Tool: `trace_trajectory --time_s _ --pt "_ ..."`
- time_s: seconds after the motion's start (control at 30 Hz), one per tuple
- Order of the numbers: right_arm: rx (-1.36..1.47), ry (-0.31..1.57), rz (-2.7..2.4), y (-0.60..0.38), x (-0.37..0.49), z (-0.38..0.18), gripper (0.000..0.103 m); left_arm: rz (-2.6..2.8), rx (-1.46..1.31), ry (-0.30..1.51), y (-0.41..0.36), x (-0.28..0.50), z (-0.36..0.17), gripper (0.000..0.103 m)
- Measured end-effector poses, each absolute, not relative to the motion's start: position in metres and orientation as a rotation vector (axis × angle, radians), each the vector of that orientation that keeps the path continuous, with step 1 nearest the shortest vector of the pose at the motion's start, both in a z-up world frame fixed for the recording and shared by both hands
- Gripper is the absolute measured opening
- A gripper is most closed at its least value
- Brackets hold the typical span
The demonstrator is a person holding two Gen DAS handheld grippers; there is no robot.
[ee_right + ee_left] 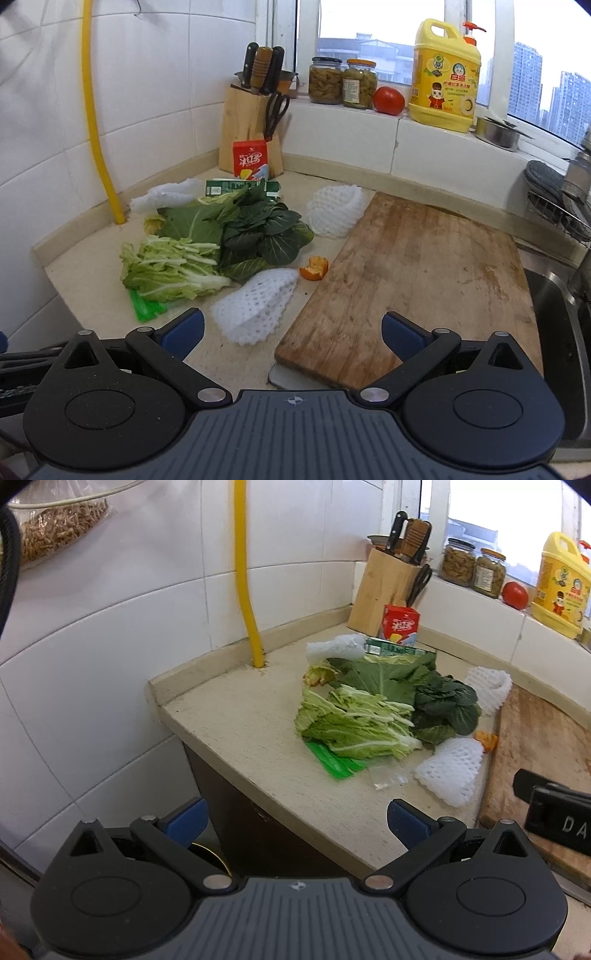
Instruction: Collect trash
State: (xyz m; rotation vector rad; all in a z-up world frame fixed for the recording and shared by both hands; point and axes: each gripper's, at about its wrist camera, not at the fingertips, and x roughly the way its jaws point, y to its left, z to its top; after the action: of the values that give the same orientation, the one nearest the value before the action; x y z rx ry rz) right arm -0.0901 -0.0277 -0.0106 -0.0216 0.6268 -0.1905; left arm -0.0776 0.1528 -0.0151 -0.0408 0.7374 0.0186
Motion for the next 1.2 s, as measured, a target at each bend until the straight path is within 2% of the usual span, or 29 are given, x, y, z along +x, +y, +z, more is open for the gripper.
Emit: trace_trajectory --time_s 0.5,0.93,1.1,1.2 --pt "-0.022 0.653 -0.086 -0.057 -0.035 -0.020 0.103 0.017 -0.081 0.731 0.142 -0.026 -0.019 0.103" --pt "0.239 0.720 0.066 -0.094 -0.030 -0.034 0.103 0.048 -0.060 0.859 0.109 -0.023 -0.035 0.103" --pt "0.289 0.789 0.165 -0.106 -0.025 -0.034 0.103 0.071 -0.021 0.819 0.102 -0.023 -0.024 0.103" --pt "0.305 0.737 0.149 -0.112 -0.026 -0.028 0.103 0.048 -0.054 0.762 0.105 -0.023 -0.014 0.103"
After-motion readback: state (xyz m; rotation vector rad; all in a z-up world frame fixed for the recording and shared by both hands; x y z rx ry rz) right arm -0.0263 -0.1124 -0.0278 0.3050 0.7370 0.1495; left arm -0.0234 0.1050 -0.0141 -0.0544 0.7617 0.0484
